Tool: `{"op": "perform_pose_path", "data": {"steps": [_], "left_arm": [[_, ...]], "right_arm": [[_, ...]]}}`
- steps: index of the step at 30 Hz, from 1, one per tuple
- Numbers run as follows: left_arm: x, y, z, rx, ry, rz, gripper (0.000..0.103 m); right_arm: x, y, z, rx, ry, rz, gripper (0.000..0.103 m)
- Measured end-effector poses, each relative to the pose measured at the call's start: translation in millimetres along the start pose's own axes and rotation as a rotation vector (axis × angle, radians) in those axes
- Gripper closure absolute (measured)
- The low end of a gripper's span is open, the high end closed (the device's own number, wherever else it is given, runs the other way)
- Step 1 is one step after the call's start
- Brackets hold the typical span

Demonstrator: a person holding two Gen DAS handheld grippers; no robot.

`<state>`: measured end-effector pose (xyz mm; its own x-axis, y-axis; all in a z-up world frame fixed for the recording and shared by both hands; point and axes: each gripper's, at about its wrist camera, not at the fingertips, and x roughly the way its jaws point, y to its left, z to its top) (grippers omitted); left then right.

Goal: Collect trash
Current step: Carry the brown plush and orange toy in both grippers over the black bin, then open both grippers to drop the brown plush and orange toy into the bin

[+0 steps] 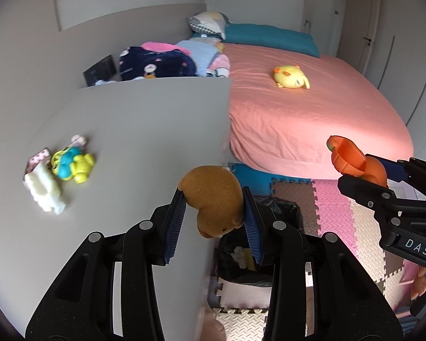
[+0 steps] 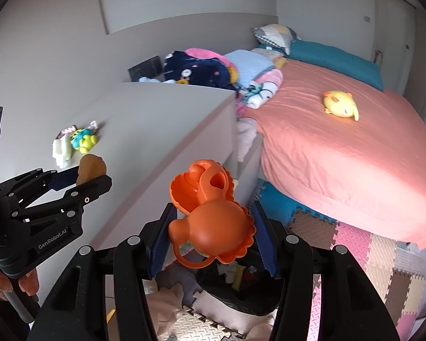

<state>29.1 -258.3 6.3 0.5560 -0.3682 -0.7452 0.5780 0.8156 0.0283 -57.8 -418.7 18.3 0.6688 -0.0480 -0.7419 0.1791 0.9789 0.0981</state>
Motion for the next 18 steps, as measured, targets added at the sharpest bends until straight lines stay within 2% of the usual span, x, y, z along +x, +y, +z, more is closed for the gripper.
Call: {"op": "perform_pose_path", "data": {"steps": [12,18], "left_arm": [[19,-65,12,0.113,0.02,-0.078,0.064],[29,-84,16,0.153,0.035,-0.108,0.064]], "right_arm": [[-10,-56,-9,0.096,-0.004,-0.067,0.048],[-11,-73,-11,0.125,-0.001,-0.086,0.048]]}}
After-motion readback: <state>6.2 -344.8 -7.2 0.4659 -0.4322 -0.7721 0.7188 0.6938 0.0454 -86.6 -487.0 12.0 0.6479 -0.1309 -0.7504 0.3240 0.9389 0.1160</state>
